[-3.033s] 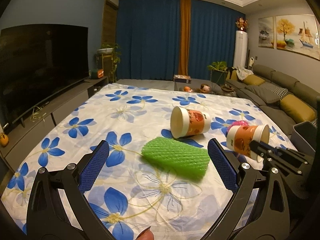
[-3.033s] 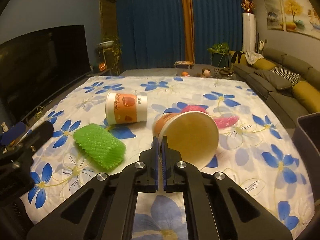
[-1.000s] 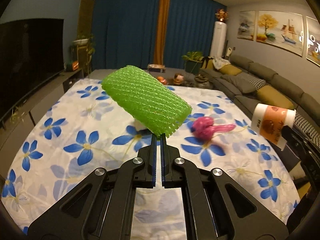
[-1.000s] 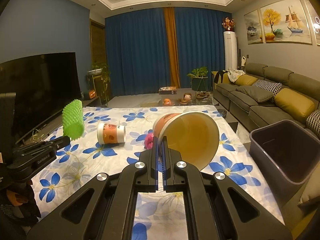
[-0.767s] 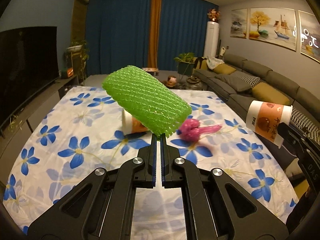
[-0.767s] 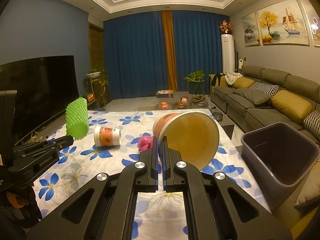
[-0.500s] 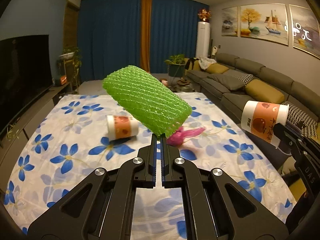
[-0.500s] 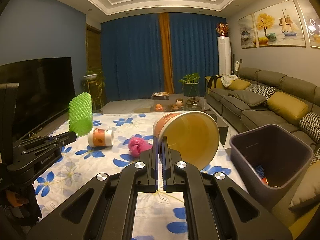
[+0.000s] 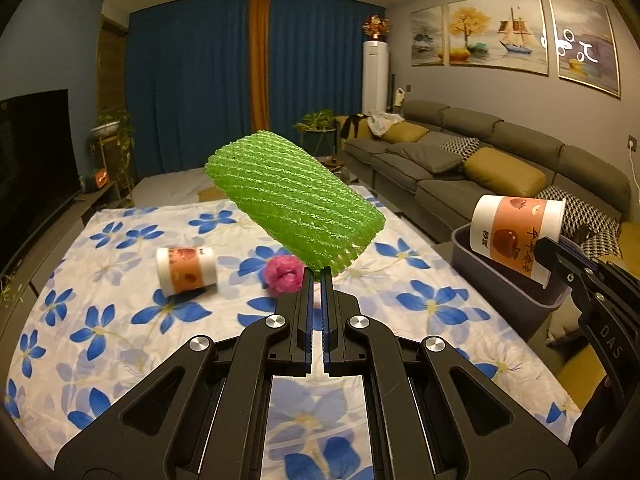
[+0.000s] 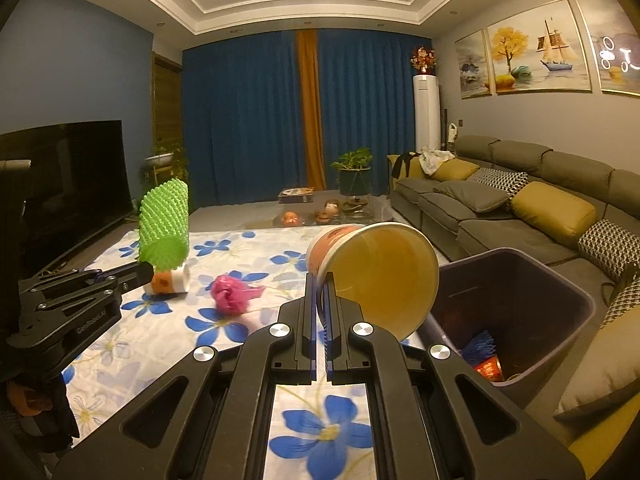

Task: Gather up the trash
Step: 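Lift the green foam net and paper cup and carry both over the grey bin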

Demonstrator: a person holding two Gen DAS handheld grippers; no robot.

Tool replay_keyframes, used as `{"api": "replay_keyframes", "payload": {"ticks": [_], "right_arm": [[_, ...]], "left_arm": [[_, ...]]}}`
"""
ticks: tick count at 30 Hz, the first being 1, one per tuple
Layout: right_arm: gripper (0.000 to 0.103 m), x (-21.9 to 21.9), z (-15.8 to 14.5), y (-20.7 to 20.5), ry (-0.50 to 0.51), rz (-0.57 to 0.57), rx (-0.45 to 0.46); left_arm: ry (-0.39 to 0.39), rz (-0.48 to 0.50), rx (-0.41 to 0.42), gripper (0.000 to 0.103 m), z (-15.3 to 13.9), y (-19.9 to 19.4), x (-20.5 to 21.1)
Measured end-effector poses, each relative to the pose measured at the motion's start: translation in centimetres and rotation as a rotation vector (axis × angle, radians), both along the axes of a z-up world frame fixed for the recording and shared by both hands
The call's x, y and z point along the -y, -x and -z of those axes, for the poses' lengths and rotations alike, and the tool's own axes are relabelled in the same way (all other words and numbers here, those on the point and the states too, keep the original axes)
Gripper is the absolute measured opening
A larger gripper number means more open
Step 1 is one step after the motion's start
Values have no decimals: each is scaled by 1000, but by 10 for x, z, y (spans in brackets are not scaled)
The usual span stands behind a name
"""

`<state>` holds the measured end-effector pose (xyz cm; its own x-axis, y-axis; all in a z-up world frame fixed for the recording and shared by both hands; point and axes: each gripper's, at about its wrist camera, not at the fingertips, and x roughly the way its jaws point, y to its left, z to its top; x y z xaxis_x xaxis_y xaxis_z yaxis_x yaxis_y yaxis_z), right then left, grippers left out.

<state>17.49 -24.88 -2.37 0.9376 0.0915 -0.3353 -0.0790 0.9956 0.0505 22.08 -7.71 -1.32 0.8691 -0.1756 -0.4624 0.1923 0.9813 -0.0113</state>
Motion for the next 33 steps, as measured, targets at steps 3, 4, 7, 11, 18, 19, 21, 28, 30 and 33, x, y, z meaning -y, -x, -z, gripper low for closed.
{"api": "replay_keyframes", "payload": {"ticks": [3, 4, 7, 11, 18, 19, 21, 28, 30, 33], "right_arm": [[4, 8, 0, 1, 5, 13, 1], [4, 11, 1, 1, 6, 17, 0], [4, 20, 1, 1, 9, 32, 1], [4, 40, -1, -1, 11, 58, 3], [4, 68, -1, -5, 16, 129, 7], [4, 75, -1, -5, 16, 146, 7], [4, 86, -1, -7, 14, 170, 7], [4, 127, -1, -10, 15, 266, 4], [4, 135, 1, -12, 10, 279, -2], [4, 147, 4, -15, 5, 296, -10]], "left_arm": [[-6, 18, 2, 3, 0, 0, 12], [-8, 22, 2, 3, 0, -1, 14], [-15, 41, 3, 3, 0, -2, 25], [-17, 66, 4, 3, -1, -5, 40], [-26, 136, 13, 3, -2, -11, 79], [-27, 150, 14, 3, -2, -12, 87], [-30, 176, 19, 3, -2, -15, 102], [-40, 285, 24, 3, 2, -25, 159], [-39, 314, 20, 3, 5, -29, 173], [-39, 350, 18, 3, 9, -34, 192]]}}
